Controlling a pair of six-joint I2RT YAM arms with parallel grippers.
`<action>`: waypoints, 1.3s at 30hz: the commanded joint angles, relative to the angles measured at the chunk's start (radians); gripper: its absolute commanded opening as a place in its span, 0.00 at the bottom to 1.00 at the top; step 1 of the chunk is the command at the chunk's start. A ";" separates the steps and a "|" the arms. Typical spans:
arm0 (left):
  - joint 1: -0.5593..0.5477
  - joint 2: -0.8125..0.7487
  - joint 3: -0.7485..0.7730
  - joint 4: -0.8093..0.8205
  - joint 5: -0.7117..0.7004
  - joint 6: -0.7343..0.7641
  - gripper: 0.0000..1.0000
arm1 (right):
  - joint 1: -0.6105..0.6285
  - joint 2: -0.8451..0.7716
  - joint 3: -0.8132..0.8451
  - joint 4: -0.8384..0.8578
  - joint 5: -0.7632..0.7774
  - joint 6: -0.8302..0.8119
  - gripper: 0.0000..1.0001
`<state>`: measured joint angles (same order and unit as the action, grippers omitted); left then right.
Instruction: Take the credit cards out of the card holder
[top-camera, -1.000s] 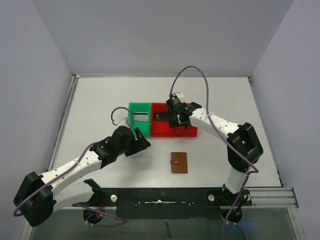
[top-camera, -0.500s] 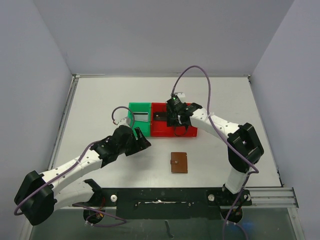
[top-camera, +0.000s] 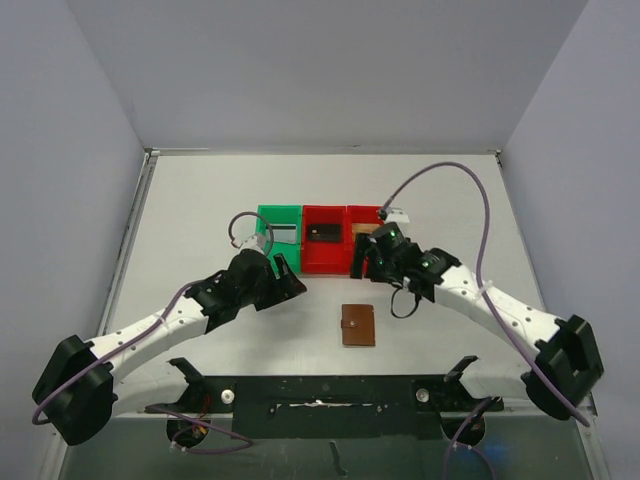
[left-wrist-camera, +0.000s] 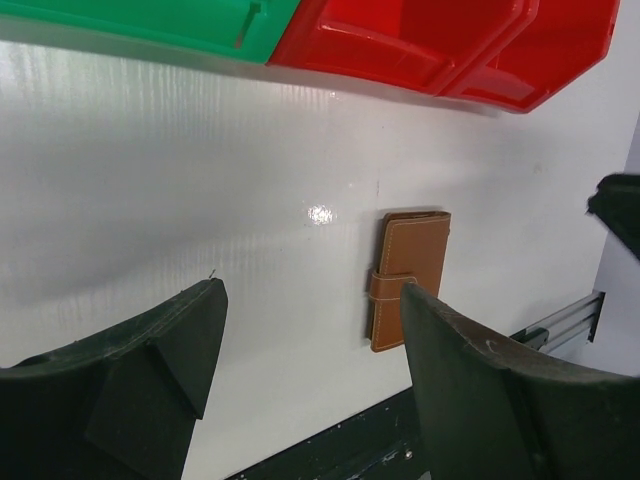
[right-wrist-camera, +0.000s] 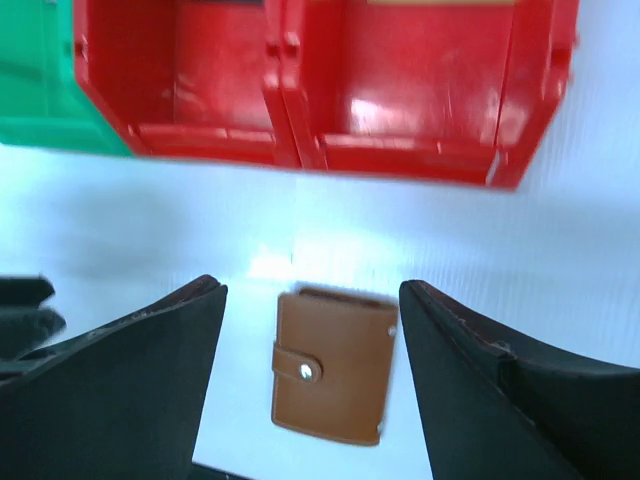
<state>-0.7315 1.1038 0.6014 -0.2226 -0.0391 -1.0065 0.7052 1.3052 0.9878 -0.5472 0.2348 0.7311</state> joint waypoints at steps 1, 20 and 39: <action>-0.011 0.034 0.051 0.110 0.052 0.026 0.69 | 0.000 -0.184 -0.212 0.099 -0.096 0.143 0.72; -0.213 0.327 0.199 0.195 0.058 0.026 0.56 | -0.049 -0.242 -0.549 0.262 -0.270 0.318 0.53; -0.356 0.607 0.426 -0.110 -0.110 0.102 0.33 | -0.114 -0.122 -0.659 0.587 -0.517 0.337 0.27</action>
<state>-1.0702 1.6836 0.9703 -0.2379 -0.0772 -0.9306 0.6014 1.1706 0.3298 -0.0315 -0.2398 1.0603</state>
